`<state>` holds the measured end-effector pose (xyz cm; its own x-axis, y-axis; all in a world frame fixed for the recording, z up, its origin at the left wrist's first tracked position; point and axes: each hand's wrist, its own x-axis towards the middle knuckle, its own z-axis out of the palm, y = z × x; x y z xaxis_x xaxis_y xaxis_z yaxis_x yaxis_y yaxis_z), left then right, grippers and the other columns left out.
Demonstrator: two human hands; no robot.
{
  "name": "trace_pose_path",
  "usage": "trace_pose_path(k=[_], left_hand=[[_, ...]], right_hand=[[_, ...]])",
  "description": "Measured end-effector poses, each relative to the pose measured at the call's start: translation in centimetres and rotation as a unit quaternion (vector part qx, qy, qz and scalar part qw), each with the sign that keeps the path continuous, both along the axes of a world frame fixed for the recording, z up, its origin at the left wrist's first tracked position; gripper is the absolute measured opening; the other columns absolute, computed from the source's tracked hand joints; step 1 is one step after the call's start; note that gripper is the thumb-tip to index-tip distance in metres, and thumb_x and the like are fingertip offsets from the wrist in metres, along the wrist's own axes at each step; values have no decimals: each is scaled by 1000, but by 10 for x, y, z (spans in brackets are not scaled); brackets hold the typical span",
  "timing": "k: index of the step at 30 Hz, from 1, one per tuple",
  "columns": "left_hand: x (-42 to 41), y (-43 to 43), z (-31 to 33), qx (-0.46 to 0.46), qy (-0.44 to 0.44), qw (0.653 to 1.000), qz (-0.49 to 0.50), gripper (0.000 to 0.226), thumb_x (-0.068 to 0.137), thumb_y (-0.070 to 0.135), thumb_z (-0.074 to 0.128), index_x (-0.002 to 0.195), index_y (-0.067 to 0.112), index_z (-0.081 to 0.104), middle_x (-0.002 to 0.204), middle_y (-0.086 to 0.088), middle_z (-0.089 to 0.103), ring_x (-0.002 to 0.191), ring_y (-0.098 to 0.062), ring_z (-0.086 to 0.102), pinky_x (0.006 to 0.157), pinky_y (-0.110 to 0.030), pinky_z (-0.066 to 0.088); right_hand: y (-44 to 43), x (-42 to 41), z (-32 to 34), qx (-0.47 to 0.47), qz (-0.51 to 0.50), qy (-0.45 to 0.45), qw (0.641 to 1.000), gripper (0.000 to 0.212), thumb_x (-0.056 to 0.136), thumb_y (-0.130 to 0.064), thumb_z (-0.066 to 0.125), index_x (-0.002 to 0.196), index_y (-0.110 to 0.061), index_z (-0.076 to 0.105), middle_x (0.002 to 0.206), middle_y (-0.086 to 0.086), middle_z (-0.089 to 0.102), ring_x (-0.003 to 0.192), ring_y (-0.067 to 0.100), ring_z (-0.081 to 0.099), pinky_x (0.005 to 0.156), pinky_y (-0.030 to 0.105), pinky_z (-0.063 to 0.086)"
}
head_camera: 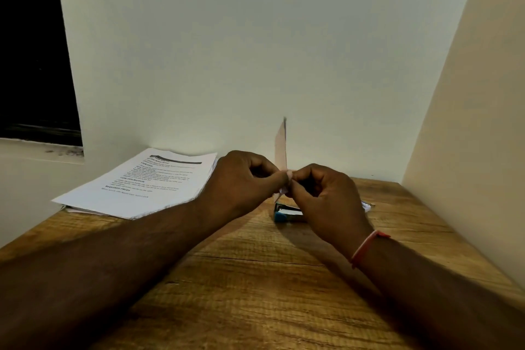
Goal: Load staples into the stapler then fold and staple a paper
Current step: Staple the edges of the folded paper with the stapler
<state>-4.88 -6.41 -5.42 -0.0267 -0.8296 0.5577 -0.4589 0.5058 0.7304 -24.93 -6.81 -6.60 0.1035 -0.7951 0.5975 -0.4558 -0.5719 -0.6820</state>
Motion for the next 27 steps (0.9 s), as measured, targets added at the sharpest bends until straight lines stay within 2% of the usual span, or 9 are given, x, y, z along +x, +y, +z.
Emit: trace_pose_path(k=[2,4,7,9,11,14,17,23,27], left_hand=[[0,0,2,10,10,1000,4,15,99,37,85,90,27,90,83,8,85,78,-10,84,88,-50,71],[0,0,3,17,16,1000,7,13,100,34,83,93,25,91,85,6,86,78,-12,84,89,-51,70],[-1,0,2,28,14,1000,5,15,101,33,83,90,25,90,82,5,85,78,-13,84,88,-51,70],[-1,0,1,27,-4,1000,13,16,100,36,83,89,26,90,78,7,84,77,-11,83,85,-45,70],[-1,0,0,26,-18,999,14,14,99,36,83,89,28,90,77,9,84,77,-8,81,81,-39,69],[0,0,0,25,-20,999,2,14,99,36,84,91,28,91,78,9,84,77,-9,81,78,-36,66],[1,-1,-1,27,-18,999,0,14,100,39,84,92,29,91,78,12,83,77,-6,80,77,-32,65],[-2,-2,-4,63,37,997,-14,10,97,36,87,95,27,91,88,10,86,84,-11,84,91,-46,71],[-1,-1,-3,76,25,997,-19,12,97,36,87,100,25,92,93,7,87,89,-15,84,94,-51,70]], right_hand=[[2,1,1,-26,-15,18,999,7,101,-31,82,95,-27,84,84,-9,81,81,8,77,71,24,64],[2,1,1,-25,-16,8,1000,7,100,-31,82,94,-27,84,83,-10,81,81,8,77,71,24,65],[-1,0,1,6,-15,-15,1000,9,99,-26,83,89,-27,84,83,-7,82,83,11,79,78,35,68],[-4,0,0,43,-13,-33,998,12,97,-23,83,86,-26,84,83,-6,83,84,14,81,83,46,70],[-4,1,-2,60,1,-42,997,13,98,-28,83,85,-27,84,83,-7,83,83,14,82,84,47,70],[-3,1,-2,60,12,-48,997,18,99,-37,82,84,-28,84,82,-8,84,80,11,83,78,37,70],[-3,2,1,78,4,-68,995,16,101,-24,81,85,-24,83,82,-7,83,76,8,82,66,22,65],[-2,2,7,171,28,-144,974,23,101,-11,76,79,-15,79,76,-3,80,74,12,83,61,19,62],[-1,2,6,168,38,-149,974,19,100,-18,80,81,-14,80,76,-3,81,73,9,81,61,17,62]])
